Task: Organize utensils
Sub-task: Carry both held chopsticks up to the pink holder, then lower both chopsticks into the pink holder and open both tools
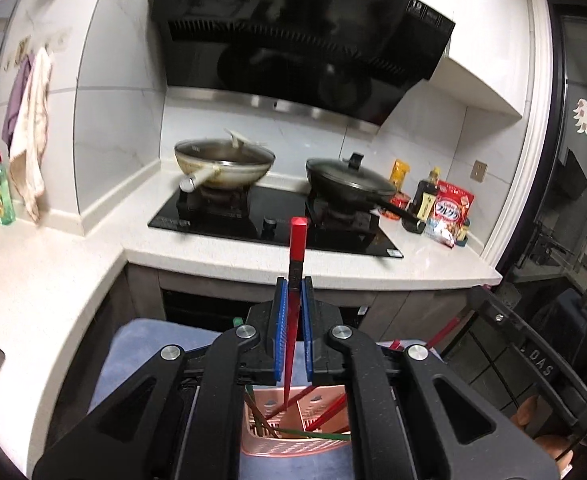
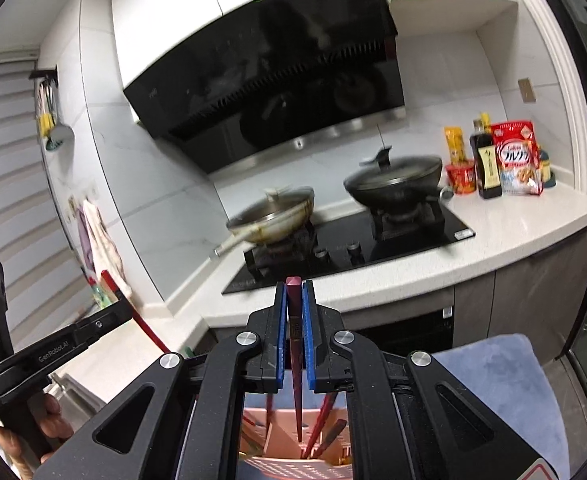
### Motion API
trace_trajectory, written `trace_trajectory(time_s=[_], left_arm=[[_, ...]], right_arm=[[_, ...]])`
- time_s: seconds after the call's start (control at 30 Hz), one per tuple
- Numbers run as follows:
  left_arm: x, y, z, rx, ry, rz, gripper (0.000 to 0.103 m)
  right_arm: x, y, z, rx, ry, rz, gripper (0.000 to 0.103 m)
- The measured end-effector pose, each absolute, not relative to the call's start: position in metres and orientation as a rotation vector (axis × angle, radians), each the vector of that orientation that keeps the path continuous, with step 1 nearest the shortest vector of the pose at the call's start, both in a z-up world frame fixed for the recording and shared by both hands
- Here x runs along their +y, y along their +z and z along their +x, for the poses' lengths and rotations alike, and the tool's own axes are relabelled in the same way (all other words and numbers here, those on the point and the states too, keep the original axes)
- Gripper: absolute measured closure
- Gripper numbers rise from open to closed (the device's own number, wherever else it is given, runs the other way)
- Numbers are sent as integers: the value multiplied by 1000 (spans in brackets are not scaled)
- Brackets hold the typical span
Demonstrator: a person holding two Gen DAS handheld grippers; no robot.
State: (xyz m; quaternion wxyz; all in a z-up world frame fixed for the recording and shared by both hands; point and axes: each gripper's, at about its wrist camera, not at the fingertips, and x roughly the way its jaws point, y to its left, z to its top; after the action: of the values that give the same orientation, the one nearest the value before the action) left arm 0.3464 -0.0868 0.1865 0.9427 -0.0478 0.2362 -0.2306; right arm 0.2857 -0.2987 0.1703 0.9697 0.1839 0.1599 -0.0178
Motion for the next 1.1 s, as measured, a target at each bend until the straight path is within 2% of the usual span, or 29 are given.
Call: trace_trajectory(time_s=[0.13,0.23,0.27,0.33,0.37,0.4,0.5,0.57,0.67,0.97,1.1], left_arm=[[-94,168,348,509,-469,-80,96],[-96,159,349,535,-452,-71,94],[-96,157,349,548,-448,-70,91],[-93,155,345,560,-428,-77,76],[-91,156,341,555,-411,-78,60],[-88,157,337,545,-394,-79,49],[-82,162,315,500,-304,-46,33],[-78,162,298,493,-255,-15,32],[-74,154,281,521,-175,33,26],[-66,116,248,611,-108,104,25],[-67,104,234,627,-106,121,21]], right_arm=[[-295,152,295,364,-30,366,94],[-293,148,295,377,-36,349,88],[-294,149,292,376,-36,349,84],[-295,154,285,372,-40,347,75],[-296,157,280,366,-44,343,69],[-296,160,275,362,-45,340,62],[-293,168,258,375,-58,306,49],[-288,168,244,400,-63,277,43],[-279,160,225,445,-77,248,35],[-249,115,183,575,-113,178,34],[-240,96,172,622,-146,170,33]])
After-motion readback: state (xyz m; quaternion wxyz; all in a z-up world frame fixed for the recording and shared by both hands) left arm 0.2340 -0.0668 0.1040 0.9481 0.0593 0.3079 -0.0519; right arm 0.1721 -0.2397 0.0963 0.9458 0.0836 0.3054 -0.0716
